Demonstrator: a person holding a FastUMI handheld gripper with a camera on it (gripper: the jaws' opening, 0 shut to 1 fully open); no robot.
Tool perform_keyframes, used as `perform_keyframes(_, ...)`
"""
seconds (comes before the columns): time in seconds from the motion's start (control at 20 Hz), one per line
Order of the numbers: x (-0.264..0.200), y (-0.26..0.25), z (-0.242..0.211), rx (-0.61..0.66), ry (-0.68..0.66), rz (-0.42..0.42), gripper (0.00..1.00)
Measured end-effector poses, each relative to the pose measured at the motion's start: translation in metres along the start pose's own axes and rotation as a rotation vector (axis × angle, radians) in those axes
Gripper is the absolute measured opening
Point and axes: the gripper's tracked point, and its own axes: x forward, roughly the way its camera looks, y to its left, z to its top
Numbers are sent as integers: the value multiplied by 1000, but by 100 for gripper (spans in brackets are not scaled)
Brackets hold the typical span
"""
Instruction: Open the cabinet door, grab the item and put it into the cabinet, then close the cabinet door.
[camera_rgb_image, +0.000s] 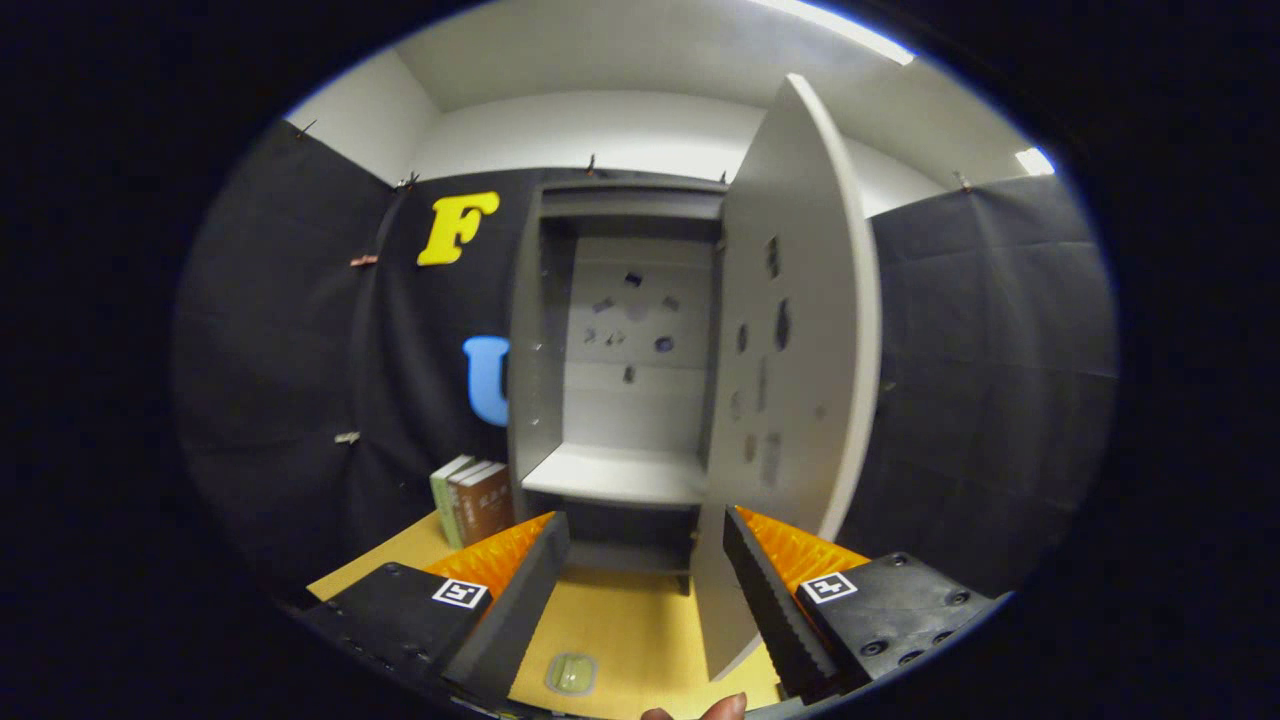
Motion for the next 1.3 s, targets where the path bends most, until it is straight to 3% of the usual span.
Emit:
perform_keyframes(0.1, -12, 19, -23, 68, 84, 37, 98)
perform_keyframes(0.25, -3, 27, -69, 129, 219, 13, 98)
perform_keyframes(0.65, 43, 40, -253, 157, 572, -29, 99)
perform_keyframes(0.9, 56, 46, -330, 139, 697, -59, 98)
perform_keyframes(1.2, 63, 48, -388, 159, 798, -90, 75)
perform_keyframes(1.3, 65, 46, -406, 142, 825, -113, 60)
